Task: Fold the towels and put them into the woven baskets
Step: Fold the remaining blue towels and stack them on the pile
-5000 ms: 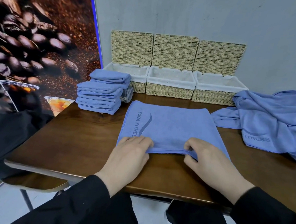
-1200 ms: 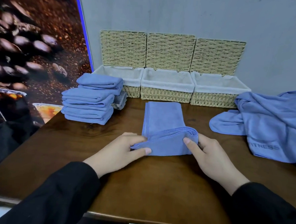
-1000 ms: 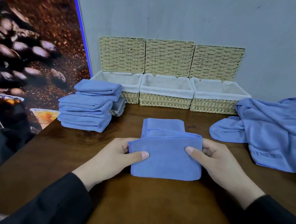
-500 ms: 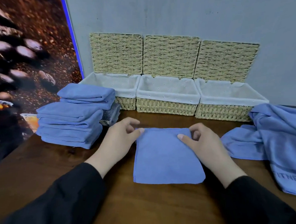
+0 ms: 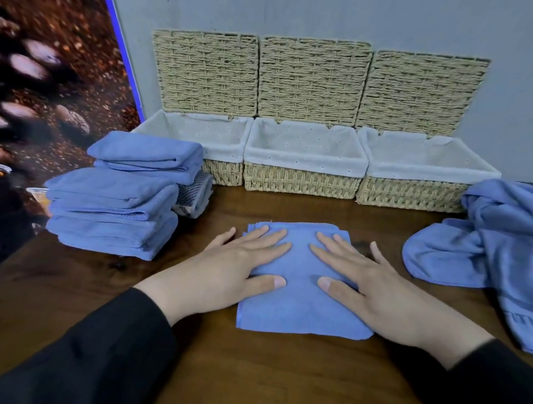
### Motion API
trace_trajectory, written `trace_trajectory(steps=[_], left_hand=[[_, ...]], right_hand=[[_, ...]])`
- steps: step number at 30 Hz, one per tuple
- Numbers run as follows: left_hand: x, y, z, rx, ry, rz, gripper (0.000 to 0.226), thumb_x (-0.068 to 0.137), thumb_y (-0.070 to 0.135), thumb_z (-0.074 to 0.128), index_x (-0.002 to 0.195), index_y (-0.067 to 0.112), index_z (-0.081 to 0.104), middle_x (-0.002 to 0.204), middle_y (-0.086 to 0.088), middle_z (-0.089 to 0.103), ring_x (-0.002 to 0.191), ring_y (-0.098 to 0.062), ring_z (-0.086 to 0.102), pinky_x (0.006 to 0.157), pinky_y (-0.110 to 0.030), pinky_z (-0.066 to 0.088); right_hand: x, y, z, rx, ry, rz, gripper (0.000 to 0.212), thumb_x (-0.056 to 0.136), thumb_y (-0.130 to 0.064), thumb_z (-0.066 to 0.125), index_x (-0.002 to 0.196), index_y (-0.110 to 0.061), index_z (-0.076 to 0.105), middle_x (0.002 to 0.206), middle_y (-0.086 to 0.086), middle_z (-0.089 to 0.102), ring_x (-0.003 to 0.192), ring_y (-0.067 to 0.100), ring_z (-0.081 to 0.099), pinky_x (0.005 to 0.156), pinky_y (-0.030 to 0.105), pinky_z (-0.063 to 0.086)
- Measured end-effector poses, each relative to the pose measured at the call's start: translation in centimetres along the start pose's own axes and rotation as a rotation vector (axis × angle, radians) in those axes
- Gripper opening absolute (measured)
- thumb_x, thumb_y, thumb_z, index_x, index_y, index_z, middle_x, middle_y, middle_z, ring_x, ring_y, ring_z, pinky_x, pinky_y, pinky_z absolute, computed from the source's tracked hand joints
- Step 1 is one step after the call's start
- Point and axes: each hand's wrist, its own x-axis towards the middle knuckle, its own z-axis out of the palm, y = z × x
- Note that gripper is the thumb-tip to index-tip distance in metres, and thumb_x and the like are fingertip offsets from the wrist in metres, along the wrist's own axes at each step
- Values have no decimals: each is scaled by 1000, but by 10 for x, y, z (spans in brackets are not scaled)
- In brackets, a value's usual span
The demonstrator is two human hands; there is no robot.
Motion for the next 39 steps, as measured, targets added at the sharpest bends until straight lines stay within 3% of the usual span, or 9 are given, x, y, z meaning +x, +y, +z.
trace_trajectory(steps=[4, 8, 13, 17, 20, 24, 27, 32, 39], left_hand=[[2, 3, 0, -12, 21, -5, 66, 97, 67, 39, 157, 48, 17, 163, 31, -4, 145, 13, -19, 124, -43, -13], [-5, 3, 5, -55, 282, 43, 70, 86, 75, 28, 146, 44, 47, 161, 26, 23, 145, 19, 1, 125, -38, 1], [-31, 15, -1, -132, 311, 138, 62, 85, 73, 39, 135, 41, 60, 142, 33, 44, 129, 28, 17, 112, -13, 10], [-37, 22, 0, -33, 202, 150, 82, 72, 84, 55, 145, 47, 43, 145, 36, 37, 133, 26, 10, 114, -15, 7], [-30, 21, 3, -38, 344, 167, 52, 83, 73, 57, 126, 43, 57, 128, 30, 57, 125, 14, 43, 113, -24, 24], [-31, 23, -3, -288, 452, 116, 12, 93, 43, 68, 89, 31, 68, 77, 8, 65, 77, -14, 57, 76, -29, 45], [-36, 24, -9, -443, 451, 58, 14, 93, 31, 70, 81, 26, 66, 64, 4, 58, 61, -15, 48, 59, -27, 39], [-35, 22, -15, -592, 425, -93, 21, 93, 37, 69, 78, 24, 60, 65, 13, 54, 61, -2, 47, 58, -20, 35], [-10, 24, -3, -708, 569, -282, 23, 88, 32, 77, 104, 31, 60, 84, 6, 72, 78, -8, 67, 70, -32, 52]], right_hand=[[-2, 1, 2, 51, 106, -25, 66, 93, -70, 26, 155, -49, 26, 161, -39, 4, 145, -20, -9, 126, 42, -11], [-19, 0, 4, 258, 330, -219, 40, 95, -65, 49, 116, -36, 68, 135, -20, 54, 136, 7, 47, 119, 45, 29], [-30, 0, 5, 121, 104, -196, 55, 83, -62, 73, 132, -46, 53, 146, -36, 33, 146, -9, 23, 126, 38, 15], [-23, -5, 6, 177, 334, -190, 22, 91, -46, 62, 110, -36, 66, 122, -23, 60, 121, 1, 55, 107, 36, 42], [-23, -7, 2, 200, 381, -121, 18, 93, -49, 59, 106, -38, 64, 106, -16, 66, 106, 6, 61, 89, 34, 49], [-30, -12, -3, 86, 263, -68, 45, 79, -72, 67, 116, -52, 52, 115, -33, 54, 114, -2, 47, 94, 23, 41], [-31, -17, -3, 117, 365, -19, 33, 81, -70, 62, 105, -49, 54, 94, -18, 61, 95, 1, 49, 80, 25, 46], [-30, -27, -5, 399, 437, -17, 22, 89, -50, 67, 104, -35, 60, 67, 0, 56, 54, 13, 41, 55, 24, 32], [-2, -13, 8, 206, 713, 97, 28, 88, -36, 72, 113, -40, 59, 90, -17, 52, 79, 5, 53, 68, 15, 41]])
